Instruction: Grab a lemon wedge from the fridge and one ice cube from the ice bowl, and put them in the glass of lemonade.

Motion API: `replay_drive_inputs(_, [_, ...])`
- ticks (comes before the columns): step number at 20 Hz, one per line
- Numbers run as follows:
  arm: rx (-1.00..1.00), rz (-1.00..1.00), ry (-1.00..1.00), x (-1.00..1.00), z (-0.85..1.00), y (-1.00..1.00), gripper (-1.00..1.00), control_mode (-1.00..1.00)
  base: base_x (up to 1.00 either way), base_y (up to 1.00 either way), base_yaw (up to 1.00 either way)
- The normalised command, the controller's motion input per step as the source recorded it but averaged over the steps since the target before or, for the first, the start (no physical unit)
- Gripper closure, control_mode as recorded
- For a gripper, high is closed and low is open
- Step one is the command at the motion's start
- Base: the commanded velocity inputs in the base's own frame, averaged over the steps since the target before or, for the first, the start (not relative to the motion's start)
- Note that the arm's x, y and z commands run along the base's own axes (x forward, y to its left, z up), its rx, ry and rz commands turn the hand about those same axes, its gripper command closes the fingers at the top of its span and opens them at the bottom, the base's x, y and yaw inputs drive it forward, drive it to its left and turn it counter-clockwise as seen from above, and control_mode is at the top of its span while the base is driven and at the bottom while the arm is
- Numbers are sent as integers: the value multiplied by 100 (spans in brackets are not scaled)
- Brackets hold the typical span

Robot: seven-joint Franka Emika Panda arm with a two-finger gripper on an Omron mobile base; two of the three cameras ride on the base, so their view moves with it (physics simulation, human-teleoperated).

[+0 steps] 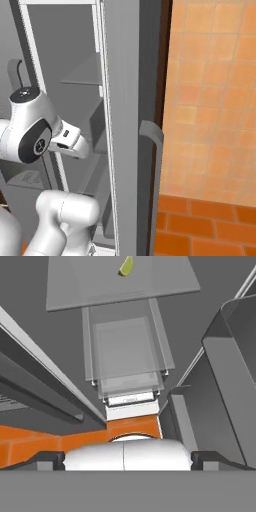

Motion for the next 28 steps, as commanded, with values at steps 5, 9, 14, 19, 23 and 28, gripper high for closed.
replay_drive_inputs(5, [1,5,-20,57,7,0,-100,-100,0,0,0])
replay_drive_inputs(9, [0,4,-5,91,-4,0,-100,-100,0,0,0])
replay_drive_inputs(14, [-1,0,2,100,-29,-6,-100,-100,0,0,0])
replay_drive_inputs(19, [-1,0,1,100,-38,-10,-100,-100,0,0,0])
replay_drive_inputs(23, [0,0,0,84,-44,-10,-100,-100,0,0,0])
replay_drive_inputs(28, [0,0,0,75,-55,-4,-100,-100,0,0,0])
